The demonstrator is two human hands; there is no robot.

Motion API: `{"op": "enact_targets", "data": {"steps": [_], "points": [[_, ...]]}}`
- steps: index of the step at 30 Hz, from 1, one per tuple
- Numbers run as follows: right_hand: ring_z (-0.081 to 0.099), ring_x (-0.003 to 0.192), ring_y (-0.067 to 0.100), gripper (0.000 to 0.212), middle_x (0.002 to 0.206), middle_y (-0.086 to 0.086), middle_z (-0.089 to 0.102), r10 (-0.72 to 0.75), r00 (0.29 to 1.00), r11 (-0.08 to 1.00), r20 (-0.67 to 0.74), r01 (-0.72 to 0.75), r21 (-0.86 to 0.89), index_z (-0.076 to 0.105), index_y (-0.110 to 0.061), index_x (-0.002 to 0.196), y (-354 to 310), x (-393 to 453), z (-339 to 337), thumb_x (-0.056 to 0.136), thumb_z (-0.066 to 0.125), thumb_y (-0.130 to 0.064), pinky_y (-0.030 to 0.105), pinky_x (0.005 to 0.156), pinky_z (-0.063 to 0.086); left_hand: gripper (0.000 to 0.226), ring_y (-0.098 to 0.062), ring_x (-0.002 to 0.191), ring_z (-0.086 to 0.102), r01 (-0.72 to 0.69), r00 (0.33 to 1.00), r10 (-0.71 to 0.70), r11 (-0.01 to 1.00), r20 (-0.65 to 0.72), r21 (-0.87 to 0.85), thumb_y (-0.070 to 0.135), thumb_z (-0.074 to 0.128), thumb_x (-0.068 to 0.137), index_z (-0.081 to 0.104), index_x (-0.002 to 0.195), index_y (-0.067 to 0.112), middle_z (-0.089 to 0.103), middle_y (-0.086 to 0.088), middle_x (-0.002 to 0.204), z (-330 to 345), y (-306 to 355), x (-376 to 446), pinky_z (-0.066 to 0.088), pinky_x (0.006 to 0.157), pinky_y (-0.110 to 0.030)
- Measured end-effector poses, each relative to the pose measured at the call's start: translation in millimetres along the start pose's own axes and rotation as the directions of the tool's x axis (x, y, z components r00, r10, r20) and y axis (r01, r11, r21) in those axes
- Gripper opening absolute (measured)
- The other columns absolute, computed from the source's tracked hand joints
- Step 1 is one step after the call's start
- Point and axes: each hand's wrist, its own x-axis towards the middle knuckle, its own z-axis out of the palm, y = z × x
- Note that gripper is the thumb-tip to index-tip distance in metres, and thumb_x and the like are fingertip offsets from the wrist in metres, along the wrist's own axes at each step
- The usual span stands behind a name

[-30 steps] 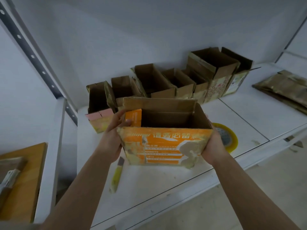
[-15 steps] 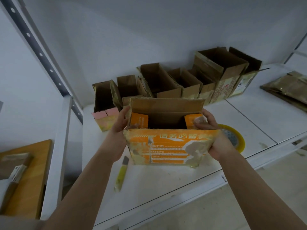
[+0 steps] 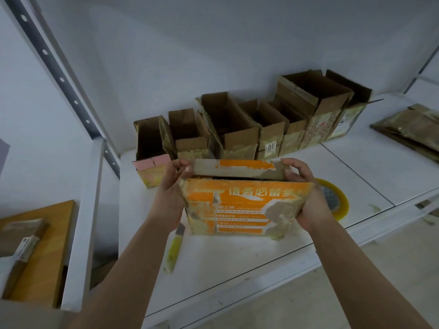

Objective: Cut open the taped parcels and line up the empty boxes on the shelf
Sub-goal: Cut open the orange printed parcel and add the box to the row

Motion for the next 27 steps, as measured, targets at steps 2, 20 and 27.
{"op": "enact_targets", "data": {"steps": [2, 20, 27], "points": [[0.070, 0.077, 0.023, 0.016, 0.093, 0.006, 0.072, -0.026, 0.999, 0.999, -0.019, 0.026, -0.019, 0.061, -0.020, 0.102, -1.2, -1.4, 0.8, 0.096, 0.051, -0.009, 0.035, 0.062, 0.059, 0.007, -0.017, 0.073, 0.061, 0.001, 1.000, -0.001, 1.000, -0.018, 0.004, 0.019, 0.047, 0.100, 0.053, 0.097, 0.016, 0.059, -0.003, 0.093, -0.7, -2.4, 1.1, 0.057, 0.057, -0.025], [0.071, 0.087, 0.023, 0.042, 0.096, 0.006, 0.074, 0.097, 0.991, 0.995, -0.096, -0.094, 0.036, 0.066, -0.022, 0.099, -6.8, -6.0, 5.4, 0.096, 0.040, -0.054, 0.037, 0.074, 0.057, 0.020, -0.017, 0.075, 0.068, 0.044, 0.995, -0.032, 0.991, -0.099, 0.128, 0.027, 0.048, 0.100, 0.065, 0.104, 0.018, 0.065, -0.004, 0.095, 1.1, 11.7, -3.2, 0.059, 0.059, -0.026], [0.071, 0.082, 0.016, 0.017, 0.097, -0.002, 0.073, 0.052, 0.994, 0.996, -0.097, -0.059, -0.067, 0.065, -0.025, 0.100, -6.4, -4.9, 1.8, 0.095, 0.057, -0.011, 0.028, 0.060, 0.056, 0.020, -0.012, 0.077, 0.067, 0.097, 0.990, -0.063, 0.957, -0.128, 0.272, 0.018, 0.040, 0.105, 0.059, 0.100, 0.019, 0.062, -0.003, 0.097, 5.4, 16.6, -0.3, 0.058, 0.065, -0.024]]}}
